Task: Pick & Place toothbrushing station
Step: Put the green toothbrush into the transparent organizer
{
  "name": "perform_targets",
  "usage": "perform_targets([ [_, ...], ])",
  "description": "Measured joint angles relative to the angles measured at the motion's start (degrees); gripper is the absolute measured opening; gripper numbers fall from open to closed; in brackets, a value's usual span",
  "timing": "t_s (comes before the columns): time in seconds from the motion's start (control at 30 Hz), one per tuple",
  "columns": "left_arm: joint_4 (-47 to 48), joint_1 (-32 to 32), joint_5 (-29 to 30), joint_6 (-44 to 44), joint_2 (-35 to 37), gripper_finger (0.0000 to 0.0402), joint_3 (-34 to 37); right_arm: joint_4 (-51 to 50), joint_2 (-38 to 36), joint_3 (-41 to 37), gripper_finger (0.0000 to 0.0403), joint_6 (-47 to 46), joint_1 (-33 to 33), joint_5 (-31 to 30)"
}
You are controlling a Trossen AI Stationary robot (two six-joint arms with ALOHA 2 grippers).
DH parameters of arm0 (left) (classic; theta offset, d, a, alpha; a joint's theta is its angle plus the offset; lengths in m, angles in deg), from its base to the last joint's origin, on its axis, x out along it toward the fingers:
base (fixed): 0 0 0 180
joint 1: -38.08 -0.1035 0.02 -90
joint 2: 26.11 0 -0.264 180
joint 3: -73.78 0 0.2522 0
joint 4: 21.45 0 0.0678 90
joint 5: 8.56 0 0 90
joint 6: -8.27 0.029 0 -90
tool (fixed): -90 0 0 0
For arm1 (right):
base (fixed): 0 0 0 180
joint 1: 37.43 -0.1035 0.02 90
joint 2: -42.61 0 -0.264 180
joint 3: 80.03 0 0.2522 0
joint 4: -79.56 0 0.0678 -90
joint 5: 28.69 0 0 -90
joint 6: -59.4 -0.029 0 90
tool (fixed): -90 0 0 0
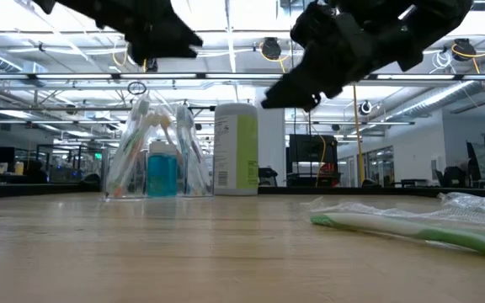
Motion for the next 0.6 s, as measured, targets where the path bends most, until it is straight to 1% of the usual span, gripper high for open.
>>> perform_targets([
  [0.03, -0.9, 1.3, -1.5, 1.6, -0.3, 0.0177, 0.0, -1.6, 0.0, 0.0, 0.0169, 0.0, -0.7, 0.0],
  [0.1, -5.7, 3.5, -3.5, 4.3, -2.3, 0.0177, 0.0, -5.0, 0.0, 0.0, 0.0169, -0.5, -2.2, 0.0],
  [0.2, -9.1, 6.3, -3.8, 7.0, -5.3, 0.0177, 0.0, -8.4, 0.0, 0.0, 0.0169, -5.2, -4.5, -0.3],
  [0.27, -11.5, 7.3, -5.2, 8.3, -7.3, 0.0177, 0.0, -10.1, 0.0, 0.0, 0.0169, -7.6, -6.0, -0.3],
  [0.37, -14.1, 8.3, -8.0, 7.8, -10.2, 0.0177, 0.0, -12.9, 0.0, 0.0, 0.0169, -9.1, -8.0, -0.3],
  [0.47, -14.4, 9.0, -10.5, 6.9, -11.8, 0.0177, 0.1, -17.0, 0.0, 0.0, 0.0169, -9.9, -10.0, 0.0],
  [0.6, -17.1, 10.8, -13.7, 5.2, -14.1, 0.0177, 0.0, -22.6, 0.0, 0.0, 0.0169, -9.2, -12.9, 0.2],
])
